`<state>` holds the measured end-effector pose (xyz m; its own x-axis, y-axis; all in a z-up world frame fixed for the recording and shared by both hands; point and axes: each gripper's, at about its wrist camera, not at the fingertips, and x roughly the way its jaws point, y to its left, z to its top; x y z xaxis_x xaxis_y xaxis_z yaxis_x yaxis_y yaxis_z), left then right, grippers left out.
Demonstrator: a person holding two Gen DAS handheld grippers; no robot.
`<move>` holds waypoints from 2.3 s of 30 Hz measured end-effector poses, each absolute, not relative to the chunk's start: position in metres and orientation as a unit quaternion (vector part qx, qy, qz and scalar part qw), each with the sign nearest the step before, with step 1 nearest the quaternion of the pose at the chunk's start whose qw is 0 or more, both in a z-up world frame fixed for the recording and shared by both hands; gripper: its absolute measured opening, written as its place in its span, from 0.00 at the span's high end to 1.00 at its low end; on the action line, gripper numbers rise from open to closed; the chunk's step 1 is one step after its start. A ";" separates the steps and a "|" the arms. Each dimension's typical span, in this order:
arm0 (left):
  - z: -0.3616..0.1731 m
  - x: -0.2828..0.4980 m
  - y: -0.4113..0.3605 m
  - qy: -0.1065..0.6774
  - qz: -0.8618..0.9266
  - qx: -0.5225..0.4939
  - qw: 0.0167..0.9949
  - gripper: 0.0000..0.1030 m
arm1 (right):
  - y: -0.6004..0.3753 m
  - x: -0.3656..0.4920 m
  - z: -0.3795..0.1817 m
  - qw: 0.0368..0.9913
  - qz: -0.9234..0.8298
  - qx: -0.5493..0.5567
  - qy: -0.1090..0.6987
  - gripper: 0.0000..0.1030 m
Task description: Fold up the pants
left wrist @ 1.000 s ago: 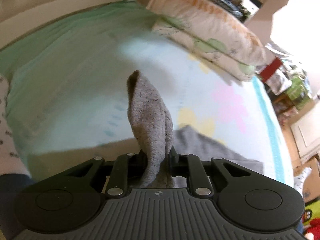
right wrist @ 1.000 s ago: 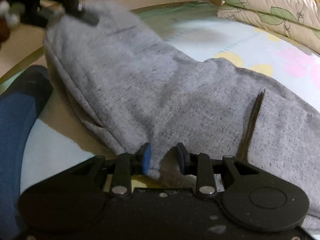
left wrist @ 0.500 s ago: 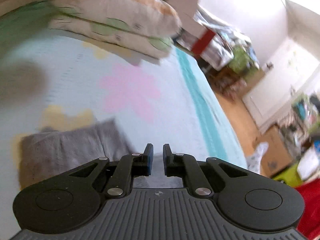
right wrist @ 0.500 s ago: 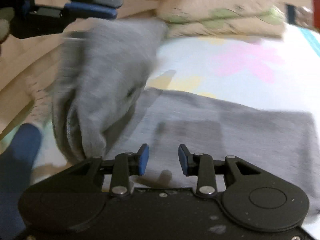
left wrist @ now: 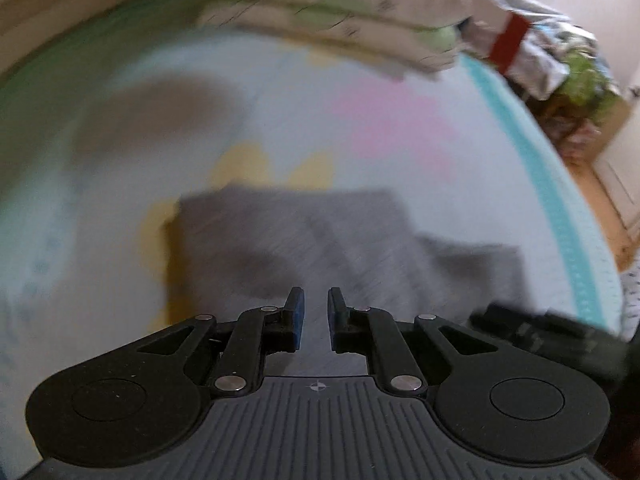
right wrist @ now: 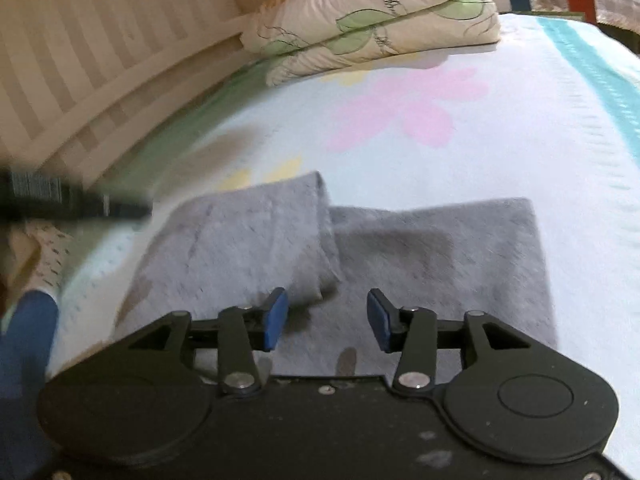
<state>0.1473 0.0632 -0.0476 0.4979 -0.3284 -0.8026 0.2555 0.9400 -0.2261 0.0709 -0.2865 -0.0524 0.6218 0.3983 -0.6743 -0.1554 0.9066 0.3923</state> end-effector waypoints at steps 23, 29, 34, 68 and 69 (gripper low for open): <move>-0.089 0.125 0.097 0.465 -0.194 -0.077 0.860 0.87 | -0.267 0.141 -0.092 0.841 0.168 0.200 0.473 0.33; -0.084 0.112 0.098 0.462 -0.186 -0.070 0.864 0.87 | -0.266 0.149 -0.096 0.820 0.199 0.225 0.487 0.33; -0.082 0.109 0.110 0.462 -0.161 -0.082 0.868 0.86 | -0.255 0.140 -0.071 0.837 0.201 0.199 0.468 0.85; -0.108 0.109 -0.011 0.477 -0.185 0.044 0.858 0.78 | -0.322 0.047 -0.072 0.880 0.044 0.056 0.470 0.80; -0.108 0.110 -0.012 0.478 -0.184 0.046 0.857 0.78 | -0.322 0.047 -0.072 0.879 0.047 0.053 0.472 0.80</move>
